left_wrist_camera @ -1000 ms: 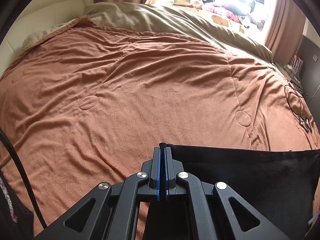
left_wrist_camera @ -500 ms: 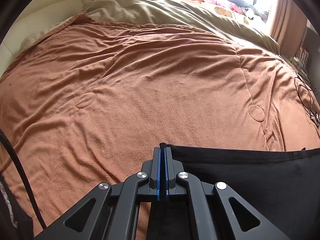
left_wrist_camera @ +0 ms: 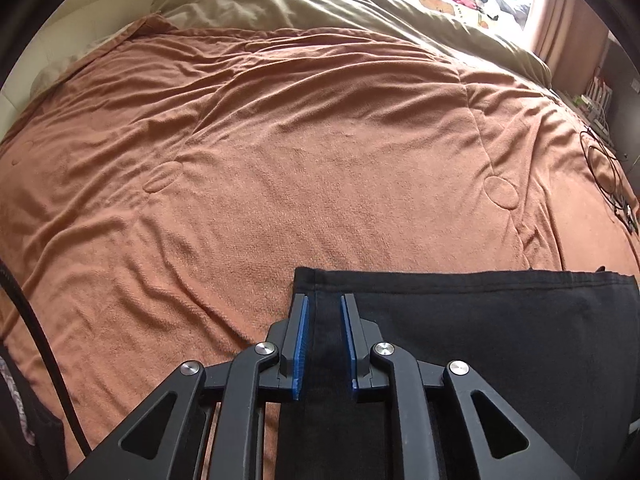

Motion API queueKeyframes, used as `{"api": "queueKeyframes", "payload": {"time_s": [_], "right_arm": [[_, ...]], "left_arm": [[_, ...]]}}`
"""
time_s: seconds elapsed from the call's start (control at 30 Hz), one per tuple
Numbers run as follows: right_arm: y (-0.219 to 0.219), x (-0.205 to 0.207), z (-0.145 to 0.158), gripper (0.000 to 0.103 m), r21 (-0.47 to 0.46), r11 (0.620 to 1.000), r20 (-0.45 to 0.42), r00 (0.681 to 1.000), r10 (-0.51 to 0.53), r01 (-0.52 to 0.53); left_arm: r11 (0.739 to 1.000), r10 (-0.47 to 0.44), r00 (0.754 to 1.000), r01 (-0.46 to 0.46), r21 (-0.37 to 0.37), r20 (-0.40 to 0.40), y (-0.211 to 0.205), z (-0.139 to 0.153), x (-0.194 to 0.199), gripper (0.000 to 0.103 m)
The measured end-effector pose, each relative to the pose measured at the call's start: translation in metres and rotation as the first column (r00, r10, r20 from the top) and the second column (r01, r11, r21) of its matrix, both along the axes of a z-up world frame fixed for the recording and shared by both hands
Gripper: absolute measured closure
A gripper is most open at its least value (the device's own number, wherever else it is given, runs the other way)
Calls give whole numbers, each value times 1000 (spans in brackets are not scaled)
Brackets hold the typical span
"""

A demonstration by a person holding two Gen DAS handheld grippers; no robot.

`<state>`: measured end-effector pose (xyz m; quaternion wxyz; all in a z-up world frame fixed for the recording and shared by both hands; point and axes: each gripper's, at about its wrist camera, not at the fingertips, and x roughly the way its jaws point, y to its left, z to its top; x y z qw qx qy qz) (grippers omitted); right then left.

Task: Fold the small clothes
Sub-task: 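Open both grippers to release the folded edge, then withdraw both open grippers up and away from the folded black shirt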

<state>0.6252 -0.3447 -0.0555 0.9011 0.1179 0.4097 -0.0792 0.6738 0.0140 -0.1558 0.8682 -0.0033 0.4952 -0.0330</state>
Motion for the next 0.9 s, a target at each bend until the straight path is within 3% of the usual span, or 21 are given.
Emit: {"api": "queueKeyframes", "payload": {"time_s": [0.23,0.37,0.43,0.5,0.57,0.7,0.9], "right_arm": [[4,-43,4,53,95,994,-15,999,46,-44],[10,-64,10,53,132,989,-6,997,72,-70],[12,-75,12,53,125,989,-7,997,82,-81],[15,-88,13,53,117,989,-3,996,86,-85],[18,-103,14,53,128,988,4,996,88,-88],[25,-137,17,52,108,991,37,996,81,-84],[32,-182,20,49,124,988,68,995,78,-86]], "left_arm": [[999,0,1000,1,-54,17,1,24,-39,84],[997,-8,1000,9,-78,19,0,31,-65,72],[996,-12,1000,15,-85,24,2,35,-78,71],[995,-4,1000,7,-99,28,5,39,-91,65],[994,2,999,2,-109,37,8,44,-103,51],[994,8,998,-1,-107,61,13,53,-131,42],[991,31,995,-19,-134,90,20,68,-178,17]]}}
